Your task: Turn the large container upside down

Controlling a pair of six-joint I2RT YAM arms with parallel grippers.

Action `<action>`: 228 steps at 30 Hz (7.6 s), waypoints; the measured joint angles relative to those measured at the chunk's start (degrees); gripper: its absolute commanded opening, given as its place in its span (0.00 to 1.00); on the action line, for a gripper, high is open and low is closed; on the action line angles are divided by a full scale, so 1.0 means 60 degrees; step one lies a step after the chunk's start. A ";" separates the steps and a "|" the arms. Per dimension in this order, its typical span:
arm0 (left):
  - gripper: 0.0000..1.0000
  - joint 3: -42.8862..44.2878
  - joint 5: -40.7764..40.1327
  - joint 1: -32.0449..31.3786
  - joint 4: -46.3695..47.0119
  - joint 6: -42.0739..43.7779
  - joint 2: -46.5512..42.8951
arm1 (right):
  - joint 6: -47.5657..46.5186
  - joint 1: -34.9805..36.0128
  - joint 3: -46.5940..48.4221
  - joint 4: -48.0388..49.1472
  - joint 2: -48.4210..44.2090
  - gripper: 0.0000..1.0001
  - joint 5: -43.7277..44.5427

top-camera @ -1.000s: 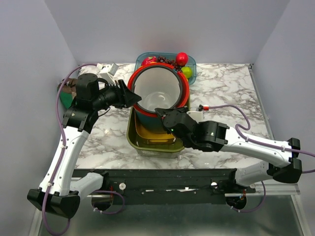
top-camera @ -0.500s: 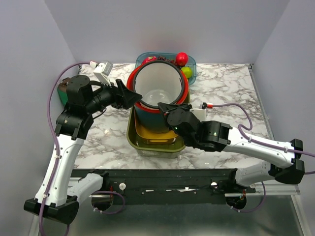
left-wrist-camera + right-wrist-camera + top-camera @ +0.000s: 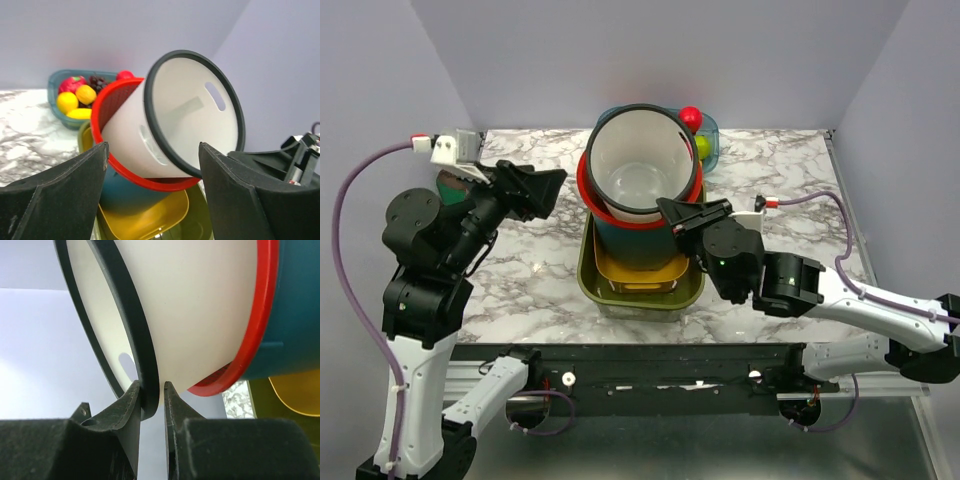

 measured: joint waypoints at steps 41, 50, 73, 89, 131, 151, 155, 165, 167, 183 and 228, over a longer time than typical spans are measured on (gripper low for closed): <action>0.90 -0.0466 0.0841 -0.0004 0.0729 -0.0805 0.0375 | -0.6874 -0.0004 -0.0645 0.5315 -0.0885 0.01 -0.0229; 0.88 -0.0903 0.1093 -0.0004 0.1260 -0.1275 0.0645 | -0.7042 -0.0004 -0.0973 0.5745 -0.1220 0.01 -0.0029; 0.86 -0.1111 0.2047 -0.0007 0.0805 -0.1388 0.2014 | -0.2707 -0.0022 -0.0652 0.2546 -0.0583 0.77 0.0532; 0.73 -0.0903 0.2102 -0.0397 0.0302 -0.1333 0.3104 | 0.1373 -0.0022 -0.0240 -0.0328 0.0080 0.77 0.0044; 0.00 0.1504 0.0131 -0.1140 -0.1271 -0.2044 0.4295 | 0.1727 0.0033 0.0098 -0.0714 0.0164 0.76 -0.0262; 0.00 0.1446 0.0102 -0.1315 -0.1355 -0.1024 0.4062 | -0.1647 -0.0200 -0.1770 0.3472 0.0295 0.59 -0.1078; 0.00 0.1147 0.0149 -0.1308 -0.1075 -0.1133 0.3945 | -0.3075 -0.0204 -0.2087 0.4783 0.0437 0.53 -0.0951; 0.00 0.0437 -0.0029 -0.1304 -0.0747 -0.1800 0.3453 | -0.5574 -0.0200 -0.3228 0.9260 0.1348 0.47 -0.0765; 0.00 0.0408 -0.0084 -0.1304 -0.0725 -0.1854 0.3435 | -0.5763 -0.0200 -0.3249 0.9825 0.1548 0.39 -0.0721; 0.58 -0.0364 -0.0004 -0.1370 -0.0157 -0.2036 0.2856 | -0.7355 -0.0237 -0.3552 1.1409 0.1439 0.01 -0.0586; 0.99 0.0015 -0.3515 -0.1756 -0.0736 -0.0630 0.0011 | -1.8538 -0.1290 0.0062 0.8914 0.0157 0.01 -0.1774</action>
